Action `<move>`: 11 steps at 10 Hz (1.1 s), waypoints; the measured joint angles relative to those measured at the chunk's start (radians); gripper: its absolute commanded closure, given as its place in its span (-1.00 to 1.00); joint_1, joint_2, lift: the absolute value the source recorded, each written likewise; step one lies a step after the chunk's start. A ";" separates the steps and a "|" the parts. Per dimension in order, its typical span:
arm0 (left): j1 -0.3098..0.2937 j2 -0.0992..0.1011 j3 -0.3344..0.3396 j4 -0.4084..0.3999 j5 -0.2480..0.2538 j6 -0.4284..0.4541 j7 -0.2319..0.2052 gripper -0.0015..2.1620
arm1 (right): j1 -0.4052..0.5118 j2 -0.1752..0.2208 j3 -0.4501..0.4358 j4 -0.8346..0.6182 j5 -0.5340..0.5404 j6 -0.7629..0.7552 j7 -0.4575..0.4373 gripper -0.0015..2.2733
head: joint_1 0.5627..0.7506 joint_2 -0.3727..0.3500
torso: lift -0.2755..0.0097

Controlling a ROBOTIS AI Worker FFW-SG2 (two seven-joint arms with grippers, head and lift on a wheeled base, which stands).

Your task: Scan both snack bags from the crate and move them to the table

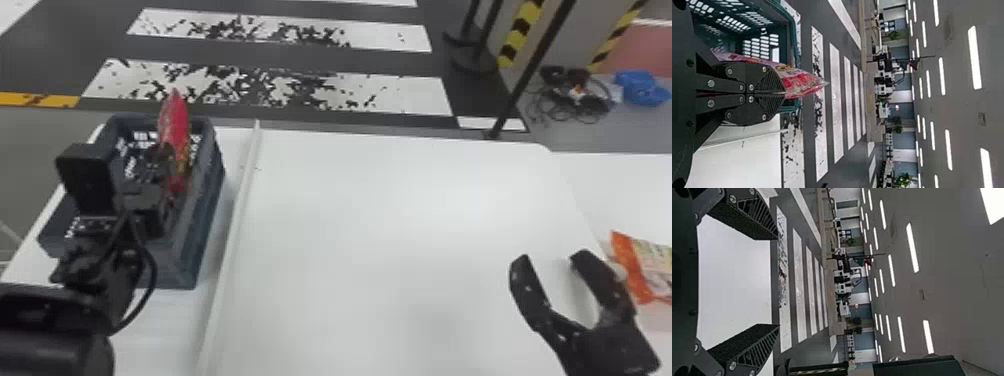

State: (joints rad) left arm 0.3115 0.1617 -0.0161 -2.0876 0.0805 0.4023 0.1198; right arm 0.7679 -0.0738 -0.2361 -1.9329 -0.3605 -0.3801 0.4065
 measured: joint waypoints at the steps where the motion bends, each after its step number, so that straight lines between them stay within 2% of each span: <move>1: 0.025 0.002 0.002 -0.041 -0.007 -0.019 0.005 0.98 | 0.003 0.000 0.001 0.000 0.000 -0.009 0.000 -0.87 | 0.41 -0.13 | 0.32; 3: 0.089 0.004 0.003 -0.172 -0.040 -0.025 0.005 0.98 | 0.004 0.000 0.001 0.000 -0.012 -0.019 0.000 -0.87 | 0.41 -0.15 | 0.32; 6: 0.142 0.008 -0.028 -0.343 -0.126 0.060 0.011 0.98 | 0.003 0.002 -0.011 0.000 -0.030 -0.042 0.000 -0.87 | 0.41 -0.24 | 0.32; 8: 0.157 0.012 -0.071 -0.411 -0.184 0.106 -0.003 0.98 | 0.002 0.005 -0.023 0.000 -0.043 -0.044 0.000 -0.87 | 0.41 -0.35 | 0.32; 9: 0.160 0.012 -0.099 -0.428 -0.201 0.111 -0.033 0.98 | 0.002 0.008 -0.024 0.000 -0.047 -0.044 0.000 -0.87 | 0.41 -0.44 | 0.32; 11: 0.148 0.011 -0.184 -0.434 -0.277 0.110 -0.076 0.98 | 0.003 0.015 -0.028 -0.003 -0.052 -0.052 -0.002 -0.87 | 0.41 -0.58 | 0.32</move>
State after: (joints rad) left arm 0.4593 0.1731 -0.2005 -2.5215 -0.1961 0.5119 0.0438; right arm 0.7709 -0.0586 -0.2640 -1.9355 -0.4120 -0.4324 0.4050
